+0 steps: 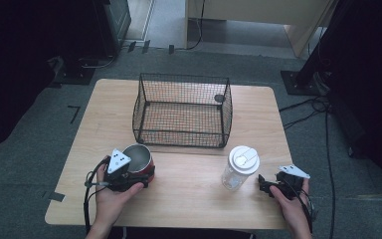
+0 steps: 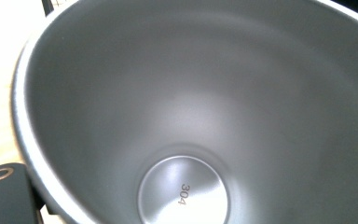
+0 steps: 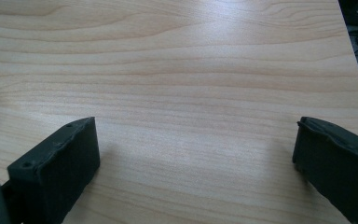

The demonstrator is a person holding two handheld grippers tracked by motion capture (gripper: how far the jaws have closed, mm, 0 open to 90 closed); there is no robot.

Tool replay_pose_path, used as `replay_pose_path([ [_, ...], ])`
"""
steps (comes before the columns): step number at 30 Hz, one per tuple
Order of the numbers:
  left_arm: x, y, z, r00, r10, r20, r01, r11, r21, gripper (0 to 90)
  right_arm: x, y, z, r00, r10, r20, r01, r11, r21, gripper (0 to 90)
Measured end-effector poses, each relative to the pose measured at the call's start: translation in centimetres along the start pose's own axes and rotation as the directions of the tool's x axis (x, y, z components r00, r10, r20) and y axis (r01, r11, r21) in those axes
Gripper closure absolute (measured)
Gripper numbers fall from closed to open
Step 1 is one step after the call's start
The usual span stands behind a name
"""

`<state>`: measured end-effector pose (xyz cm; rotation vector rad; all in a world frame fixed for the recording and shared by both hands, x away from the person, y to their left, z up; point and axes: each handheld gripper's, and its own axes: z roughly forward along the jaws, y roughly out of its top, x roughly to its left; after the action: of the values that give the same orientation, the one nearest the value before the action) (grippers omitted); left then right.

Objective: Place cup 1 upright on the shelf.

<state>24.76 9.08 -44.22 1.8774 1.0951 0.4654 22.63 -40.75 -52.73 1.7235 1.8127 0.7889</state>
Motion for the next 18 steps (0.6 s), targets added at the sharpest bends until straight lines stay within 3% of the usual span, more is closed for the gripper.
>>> replay_pose_path([
  [18,-0.9,5.3,0.0,0.9981,0.051,0.035,-0.048,0.9947,-0.091,6.8,0.0,0.0,0.0,1.0,0.001,0.0,-0.001,1.0,-0.001,0.5],
])
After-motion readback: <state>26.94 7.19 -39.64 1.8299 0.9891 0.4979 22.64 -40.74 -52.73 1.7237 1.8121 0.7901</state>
